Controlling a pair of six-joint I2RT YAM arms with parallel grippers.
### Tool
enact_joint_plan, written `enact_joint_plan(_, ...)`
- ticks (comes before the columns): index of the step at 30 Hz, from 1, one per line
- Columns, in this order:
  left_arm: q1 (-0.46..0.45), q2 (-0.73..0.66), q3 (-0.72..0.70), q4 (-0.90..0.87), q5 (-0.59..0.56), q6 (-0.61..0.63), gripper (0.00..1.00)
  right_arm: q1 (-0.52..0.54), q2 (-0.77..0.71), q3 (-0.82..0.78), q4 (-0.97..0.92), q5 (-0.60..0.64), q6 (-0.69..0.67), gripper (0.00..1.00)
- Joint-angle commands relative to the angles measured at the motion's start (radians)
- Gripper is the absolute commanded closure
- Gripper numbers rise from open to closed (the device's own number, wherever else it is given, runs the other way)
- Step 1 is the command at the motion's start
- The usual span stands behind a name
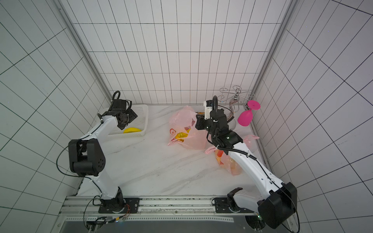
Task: Place the banana into a plastic bag & tie a knot
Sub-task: Pick up the banana from the basket.
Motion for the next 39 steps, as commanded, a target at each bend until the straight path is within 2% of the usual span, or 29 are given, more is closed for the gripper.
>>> enact_joint_plan(1,0.0,0.038,0.013,-0.025,0.015,-0.04,0.11,-0.011,-0.033,-0.064,0.043,-0.017,0.018,1.0)
enact_joint_plan(23,0.003,0.282,0.105,-0.087,0.039,-0.094,0.2,-0.011,-0.057,-0.089,0.061,-0.017,0.037,1.0)
enact_joint_plan(30,0.001,0.315,0.153,-0.092,0.003,-0.067,0.36,-0.011,-0.055,-0.089,0.058,-0.014,0.039,1.0)
enact_joint_plan(32,0.002,0.315,0.162,-0.093,-0.011,-0.063,0.46,-0.011,-0.053,-0.088,0.059,-0.015,0.04,1.0)
enact_joint_plan(34,0.001,0.315,0.163,-0.093,-0.015,-0.063,0.47,-0.011,-0.053,-0.086,0.059,-0.015,0.039,1.0)
enact_joint_plan(36,0.001,0.311,0.163,-0.088,-0.016,-0.061,0.56,-0.011,-0.051,-0.085,0.058,-0.015,0.038,1.0)
enact_joint_plan(39,0.001,0.302,0.153,-0.075,-0.019,-0.064,0.61,-0.011,-0.048,-0.074,0.049,-0.012,0.033,1.0)
